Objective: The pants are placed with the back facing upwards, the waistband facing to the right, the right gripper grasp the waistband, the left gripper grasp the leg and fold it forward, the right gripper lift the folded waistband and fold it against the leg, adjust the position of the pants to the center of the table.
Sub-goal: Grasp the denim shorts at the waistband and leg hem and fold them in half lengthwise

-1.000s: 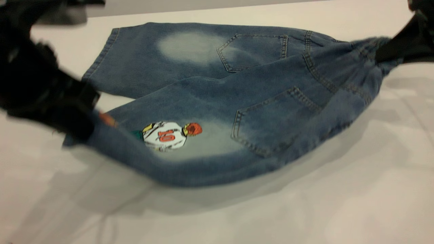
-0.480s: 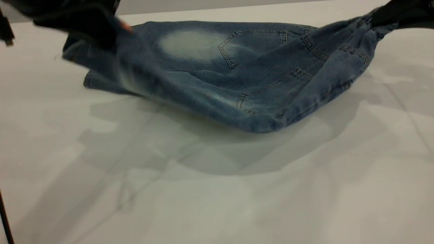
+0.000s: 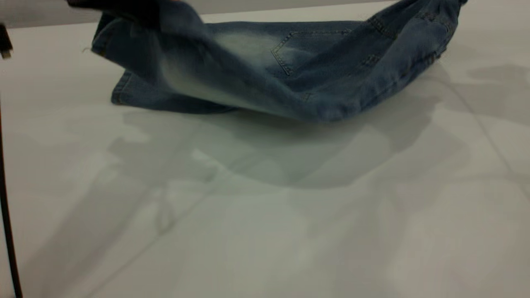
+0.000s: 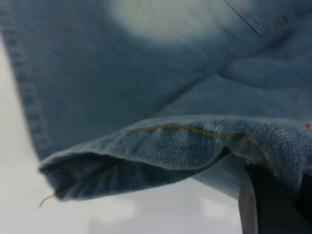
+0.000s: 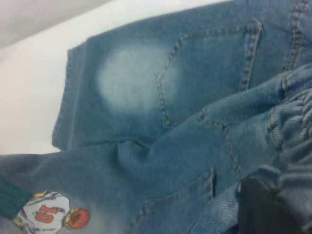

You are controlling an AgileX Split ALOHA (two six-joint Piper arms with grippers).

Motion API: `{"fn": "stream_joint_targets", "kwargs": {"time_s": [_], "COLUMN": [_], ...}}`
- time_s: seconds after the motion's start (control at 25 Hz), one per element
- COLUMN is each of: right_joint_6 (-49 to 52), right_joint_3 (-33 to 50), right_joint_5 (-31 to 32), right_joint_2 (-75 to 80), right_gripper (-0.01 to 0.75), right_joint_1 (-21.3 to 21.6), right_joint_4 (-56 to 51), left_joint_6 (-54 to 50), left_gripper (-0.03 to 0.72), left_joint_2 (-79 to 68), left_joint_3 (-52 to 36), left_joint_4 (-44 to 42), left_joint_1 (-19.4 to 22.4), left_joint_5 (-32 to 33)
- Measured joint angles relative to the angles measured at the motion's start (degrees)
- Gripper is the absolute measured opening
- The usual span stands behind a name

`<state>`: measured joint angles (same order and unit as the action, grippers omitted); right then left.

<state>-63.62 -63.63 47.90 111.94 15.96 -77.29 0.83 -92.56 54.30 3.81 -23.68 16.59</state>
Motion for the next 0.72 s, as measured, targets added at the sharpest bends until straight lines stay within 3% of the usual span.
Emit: {"fn": "stream_joint_targets", "kwargs": {"time_s": [0.4,0.72], "right_joint_6": [0.7,2.0], "right_joint_3": [-3.4,-8.5], "right_joint_5": [-0.8,-0.7], "right_joint_2": [2.7,7.8], "right_gripper": [0.032,0.032], "right_joint_1": [0.0,0.0], "right_joint_4": [0.8,0.7], "left_joint_6": [0.1,0.6], "left_gripper": [0.088,0.088], "left_joint_2": [-7.3,-15.5], "left_joint_3": [11.6,19.5], "left_joint_4": [-1.3,-1.3], "left_joint_1": [8.3,9.3], "left_joint_5": [3.9,4.3]}}
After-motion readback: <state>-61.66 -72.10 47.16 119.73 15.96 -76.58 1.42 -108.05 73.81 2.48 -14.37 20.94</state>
